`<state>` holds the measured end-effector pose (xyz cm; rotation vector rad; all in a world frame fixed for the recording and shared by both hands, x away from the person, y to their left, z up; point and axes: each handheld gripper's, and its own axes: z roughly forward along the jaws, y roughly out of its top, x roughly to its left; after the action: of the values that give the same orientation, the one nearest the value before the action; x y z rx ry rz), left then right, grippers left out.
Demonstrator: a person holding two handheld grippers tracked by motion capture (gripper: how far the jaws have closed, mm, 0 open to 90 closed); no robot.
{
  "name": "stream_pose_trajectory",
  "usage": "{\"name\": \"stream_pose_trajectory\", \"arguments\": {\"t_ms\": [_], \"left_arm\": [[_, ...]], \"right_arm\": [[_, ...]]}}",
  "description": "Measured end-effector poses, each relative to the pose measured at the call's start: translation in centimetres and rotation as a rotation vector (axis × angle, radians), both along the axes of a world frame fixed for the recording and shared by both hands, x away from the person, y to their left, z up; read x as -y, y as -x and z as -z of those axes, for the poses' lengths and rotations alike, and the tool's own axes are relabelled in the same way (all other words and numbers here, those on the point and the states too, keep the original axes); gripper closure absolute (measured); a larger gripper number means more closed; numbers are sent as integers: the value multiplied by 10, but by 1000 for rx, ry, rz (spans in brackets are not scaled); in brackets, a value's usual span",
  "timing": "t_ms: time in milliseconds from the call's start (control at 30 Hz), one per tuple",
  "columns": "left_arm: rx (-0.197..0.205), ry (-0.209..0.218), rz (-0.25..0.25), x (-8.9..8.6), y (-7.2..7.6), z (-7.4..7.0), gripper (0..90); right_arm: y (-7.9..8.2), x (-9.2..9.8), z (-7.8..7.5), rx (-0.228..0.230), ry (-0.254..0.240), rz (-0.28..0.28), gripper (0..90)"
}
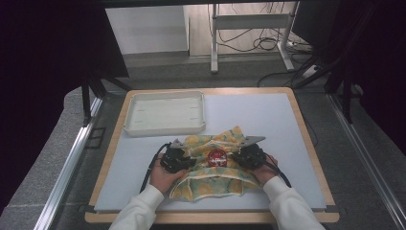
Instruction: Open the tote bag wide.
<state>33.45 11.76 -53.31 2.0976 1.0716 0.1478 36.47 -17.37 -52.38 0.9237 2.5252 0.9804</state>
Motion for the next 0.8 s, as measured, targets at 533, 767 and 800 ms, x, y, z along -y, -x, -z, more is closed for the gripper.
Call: {"name": "stream_pose_trajectory", "arguments": {"t_ms": [533, 767, 800], "left_arm": [[100, 166, -48, -20, 13, -38, 260], [141, 206, -64, -30, 18, -51, 247], [148, 203, -56, -31, 19, -52, 296]], "right_arm": [[10, 15, -39, 58, -114, 110, 257], [18, 26, -57, 92, -175, 112, 262], [20, 26, -60, 101, -173, 104, 278]]}}
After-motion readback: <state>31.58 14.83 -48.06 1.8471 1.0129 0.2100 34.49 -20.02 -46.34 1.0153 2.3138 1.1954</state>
